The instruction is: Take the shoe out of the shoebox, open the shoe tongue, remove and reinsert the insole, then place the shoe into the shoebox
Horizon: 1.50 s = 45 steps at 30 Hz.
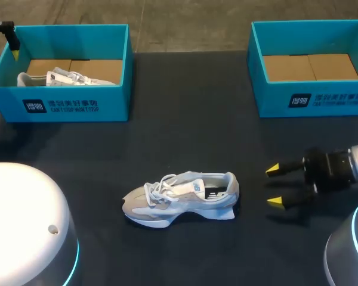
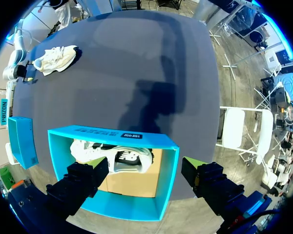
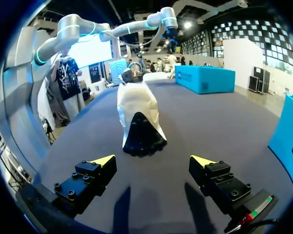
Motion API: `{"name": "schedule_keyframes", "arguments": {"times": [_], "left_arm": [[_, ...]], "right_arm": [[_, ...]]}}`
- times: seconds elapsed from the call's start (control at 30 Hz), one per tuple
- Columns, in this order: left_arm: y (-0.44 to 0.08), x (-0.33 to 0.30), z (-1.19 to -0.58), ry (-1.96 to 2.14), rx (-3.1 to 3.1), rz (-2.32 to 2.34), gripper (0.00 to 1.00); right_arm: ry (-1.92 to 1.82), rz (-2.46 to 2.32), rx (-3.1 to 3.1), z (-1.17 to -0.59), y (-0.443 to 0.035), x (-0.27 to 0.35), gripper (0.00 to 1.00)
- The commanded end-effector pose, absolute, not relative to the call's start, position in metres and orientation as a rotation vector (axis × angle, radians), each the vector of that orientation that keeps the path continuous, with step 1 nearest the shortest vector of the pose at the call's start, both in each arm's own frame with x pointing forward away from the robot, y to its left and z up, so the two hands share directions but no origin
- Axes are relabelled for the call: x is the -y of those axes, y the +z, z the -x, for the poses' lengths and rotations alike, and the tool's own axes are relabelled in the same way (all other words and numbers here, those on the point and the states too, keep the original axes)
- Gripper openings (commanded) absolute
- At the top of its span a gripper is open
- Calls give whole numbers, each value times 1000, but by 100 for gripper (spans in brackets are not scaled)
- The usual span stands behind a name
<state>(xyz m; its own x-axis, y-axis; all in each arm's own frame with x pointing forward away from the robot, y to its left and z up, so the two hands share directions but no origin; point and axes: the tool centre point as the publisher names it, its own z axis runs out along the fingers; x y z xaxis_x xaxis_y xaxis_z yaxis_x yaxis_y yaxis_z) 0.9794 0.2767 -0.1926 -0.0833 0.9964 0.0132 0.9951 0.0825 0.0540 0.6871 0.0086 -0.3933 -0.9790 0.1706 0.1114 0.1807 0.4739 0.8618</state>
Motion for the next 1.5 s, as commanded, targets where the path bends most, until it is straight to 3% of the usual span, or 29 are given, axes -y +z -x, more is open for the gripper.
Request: {"name": "schedule_keyframes", "arguments": {"times": [0.03, 0.67, 1.5], "left_arm": [[-193, -277, -979, 80, -2292, -2109, 100], [-193, -277, -979, 80, -2292, -2109, 100], [-193, -277, -979, 80, -2292, -2109, 100]], "right_arm": [[-1582, 363, 2676, -686, -403, -22, 100], [-1656, 287, 2658, -678, -409, -82, 100], [-1694, 153, 2639, -683, -411, -107, 100]]}}
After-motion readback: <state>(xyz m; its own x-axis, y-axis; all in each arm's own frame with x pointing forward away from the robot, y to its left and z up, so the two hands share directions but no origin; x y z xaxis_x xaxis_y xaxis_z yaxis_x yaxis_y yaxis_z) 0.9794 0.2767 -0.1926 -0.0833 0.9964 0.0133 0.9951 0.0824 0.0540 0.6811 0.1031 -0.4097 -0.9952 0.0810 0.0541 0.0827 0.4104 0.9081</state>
